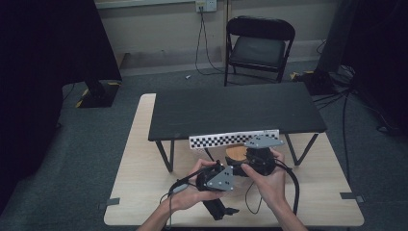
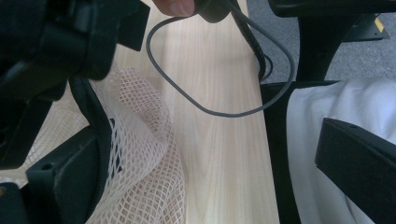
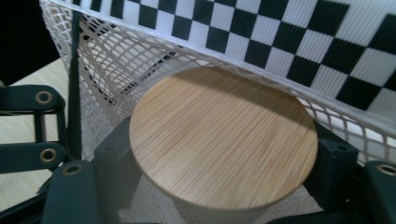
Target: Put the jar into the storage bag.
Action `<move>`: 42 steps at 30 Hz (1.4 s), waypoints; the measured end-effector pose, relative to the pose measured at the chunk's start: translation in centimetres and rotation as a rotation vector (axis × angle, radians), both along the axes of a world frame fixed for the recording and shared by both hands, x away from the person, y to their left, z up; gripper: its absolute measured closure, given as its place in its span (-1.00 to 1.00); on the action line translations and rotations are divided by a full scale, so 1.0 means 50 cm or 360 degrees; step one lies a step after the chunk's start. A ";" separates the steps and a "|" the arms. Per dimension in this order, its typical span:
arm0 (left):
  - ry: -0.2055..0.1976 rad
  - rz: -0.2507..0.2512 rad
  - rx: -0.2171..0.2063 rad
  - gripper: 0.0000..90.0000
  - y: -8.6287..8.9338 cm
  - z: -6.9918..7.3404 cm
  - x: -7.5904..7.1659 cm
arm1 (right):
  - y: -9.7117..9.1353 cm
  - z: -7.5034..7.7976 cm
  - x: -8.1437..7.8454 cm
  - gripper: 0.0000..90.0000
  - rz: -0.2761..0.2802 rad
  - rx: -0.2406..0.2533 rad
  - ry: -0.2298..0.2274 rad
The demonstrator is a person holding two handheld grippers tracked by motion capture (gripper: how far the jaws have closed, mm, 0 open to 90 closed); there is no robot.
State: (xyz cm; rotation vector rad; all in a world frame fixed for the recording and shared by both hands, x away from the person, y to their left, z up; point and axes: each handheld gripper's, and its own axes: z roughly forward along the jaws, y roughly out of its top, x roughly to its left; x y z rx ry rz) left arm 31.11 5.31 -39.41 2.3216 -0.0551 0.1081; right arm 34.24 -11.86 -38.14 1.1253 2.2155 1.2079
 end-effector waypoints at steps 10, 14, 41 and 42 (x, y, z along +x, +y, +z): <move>0.0035 -0.0007 -0.0031 -0.99 0.004 -0.002 0.005 | 0.002 0.006 0.005 -0.52 0.0007 0.0032 0.0061; 0.0021 0.0000 -0.0007 -0.99 0.003 -0.004 0.005 | 0.001 0.006 0.003 -0.57 0.0019 0.0034 0.0061; 0.0020 0.0019 0.0001 -0.99 0.001 -0.007 0.010 | -0.010 0.003 -0.007 -0.77 0.0069 0.0159 0.0038; 0.0021 0.0026 0.0000 -0.99 0.001 -0.007 0.011 | -0.011 0.004 -0.008 -0.79 0.0071 0.0172 0.0040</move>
